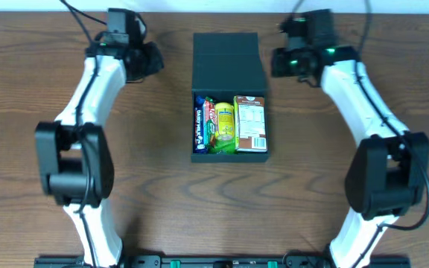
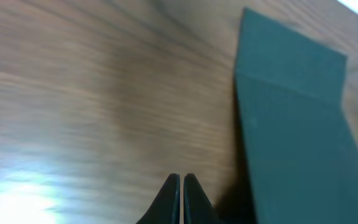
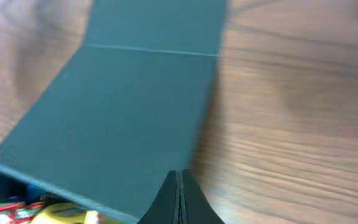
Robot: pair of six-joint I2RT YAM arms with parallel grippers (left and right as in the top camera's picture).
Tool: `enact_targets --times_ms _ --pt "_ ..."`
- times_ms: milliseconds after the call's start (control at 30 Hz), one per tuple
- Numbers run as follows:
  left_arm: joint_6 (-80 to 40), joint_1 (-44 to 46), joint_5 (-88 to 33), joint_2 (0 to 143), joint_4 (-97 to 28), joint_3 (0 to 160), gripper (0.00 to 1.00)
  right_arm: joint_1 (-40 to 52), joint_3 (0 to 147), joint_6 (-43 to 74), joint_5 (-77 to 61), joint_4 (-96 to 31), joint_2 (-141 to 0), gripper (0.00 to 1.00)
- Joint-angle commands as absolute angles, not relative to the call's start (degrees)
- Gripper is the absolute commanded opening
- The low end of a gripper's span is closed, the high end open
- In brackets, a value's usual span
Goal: Pack container
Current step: 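Grip the lid's back edge with both grippers and lift it upright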
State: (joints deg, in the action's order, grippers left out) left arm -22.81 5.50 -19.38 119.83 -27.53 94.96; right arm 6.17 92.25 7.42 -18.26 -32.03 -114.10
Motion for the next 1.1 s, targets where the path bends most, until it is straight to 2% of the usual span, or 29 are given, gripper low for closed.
enact_targets --times_ms 0,133,300,700,1067 --pt "-31.53 7.55 -24.69 122.91 -23.62 95.74 0.05 2.55 91.33 8.99 -27.14 -29.21 -116.36 0.01" --pt "-38.74 9.76 -25.12 127.59 -19.53 97.43 0.05 -0.6 92.07 13.06 -36.25 -23.38 -122.78 0.01" --pt "-41.47 10.15 -29.43 133.99 -21.98 103.37 0.05 -0.3 93.69 14.76 -38.22 -24.47 -129.08 0.01" --pt "-42.19 10.09 -26.28 134.47 -26.04 103.46 0.05 3.73 93.69 14.55 -40.14 -25.04 -131.22 0.01" --pt "-42.17 5.98 -28.8 133.91 -27.0 104.73 0.05 4.91 93.69 14.79 -40.14 -25.36 -131.22 0.01"
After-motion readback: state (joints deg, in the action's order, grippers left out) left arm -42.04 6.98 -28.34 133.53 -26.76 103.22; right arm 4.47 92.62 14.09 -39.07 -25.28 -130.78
